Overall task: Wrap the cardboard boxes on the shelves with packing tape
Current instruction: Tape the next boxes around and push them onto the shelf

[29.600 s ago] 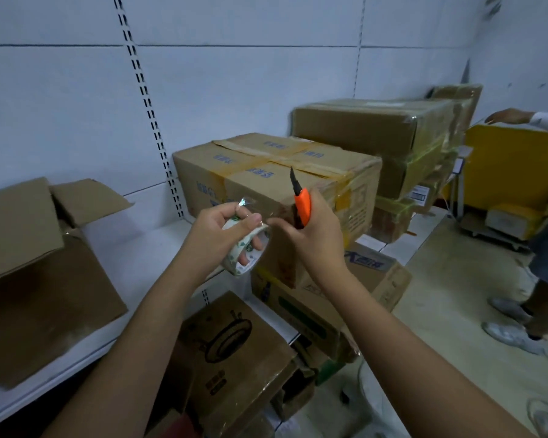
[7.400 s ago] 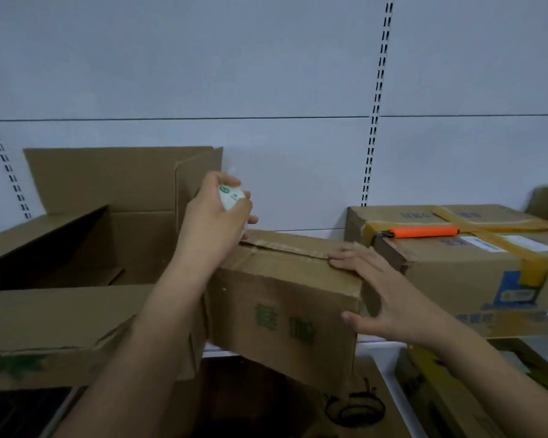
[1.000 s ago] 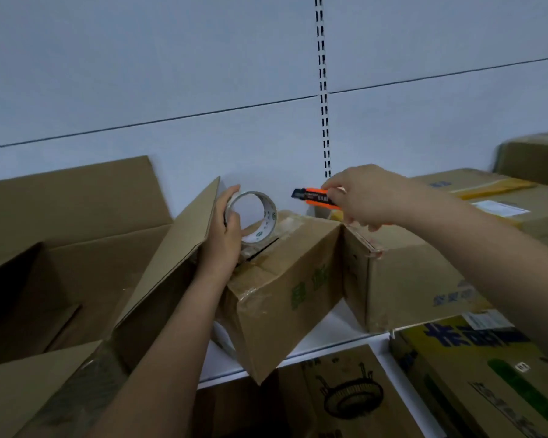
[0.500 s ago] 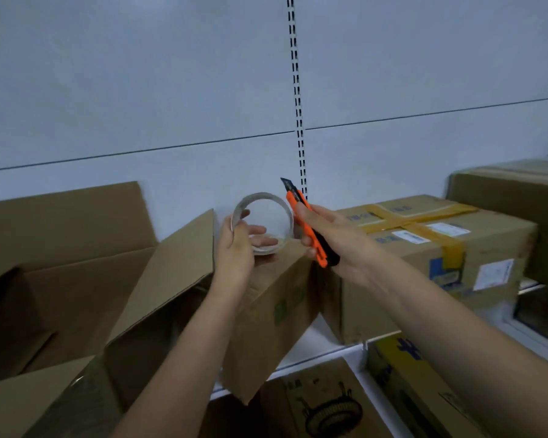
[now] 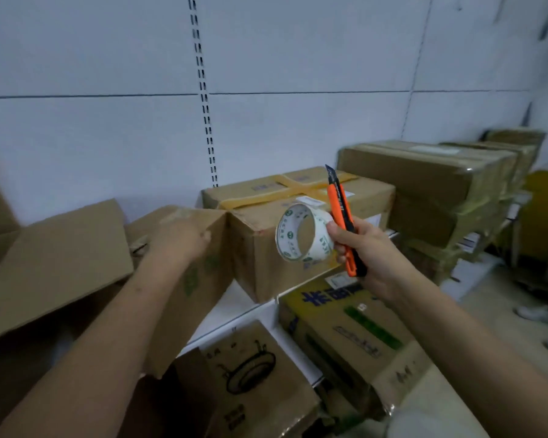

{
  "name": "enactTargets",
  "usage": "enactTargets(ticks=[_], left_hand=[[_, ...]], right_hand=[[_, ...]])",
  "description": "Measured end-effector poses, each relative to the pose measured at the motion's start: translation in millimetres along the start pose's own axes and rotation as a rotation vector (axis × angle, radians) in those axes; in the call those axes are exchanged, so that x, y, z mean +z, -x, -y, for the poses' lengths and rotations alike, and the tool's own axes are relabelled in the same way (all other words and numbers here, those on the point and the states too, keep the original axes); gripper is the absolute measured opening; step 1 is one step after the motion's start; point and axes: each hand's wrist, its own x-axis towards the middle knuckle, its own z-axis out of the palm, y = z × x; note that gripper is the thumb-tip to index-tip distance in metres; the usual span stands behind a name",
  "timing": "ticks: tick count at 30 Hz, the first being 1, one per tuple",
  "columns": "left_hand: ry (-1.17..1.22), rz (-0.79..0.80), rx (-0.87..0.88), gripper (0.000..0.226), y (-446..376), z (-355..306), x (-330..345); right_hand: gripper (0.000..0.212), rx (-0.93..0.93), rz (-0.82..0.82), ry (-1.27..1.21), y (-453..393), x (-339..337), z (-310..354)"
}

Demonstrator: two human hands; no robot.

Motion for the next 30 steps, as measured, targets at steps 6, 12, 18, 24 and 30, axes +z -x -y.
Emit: enactTargets(ticks=[6,12,18,24,30], left_hand=[[0.258,-0.289,0.002,0.042,27,-51,-9],[1.098,0.160,0.591,0.093,130,-253,5],[1.122,0.337,0.670,0.090,154,-419,66],[1.145,0.322,0.455,0.079,165,-558,101],[1.001,0.143,0.423,0.080,131,-659,127]], right_hand=[[0.015,-0.018,-0.165,-0.074,51,-68,-3],[0.014,0.002,-0.222,-0.154,101,-153,5],[0.018,0.056,-0.177,-0.158,144,-293,19],[0.024,0.032,-0.420,0.307,153,-432,45],[0.032,-0.064,-0.590,0.709,98,-561,71]])
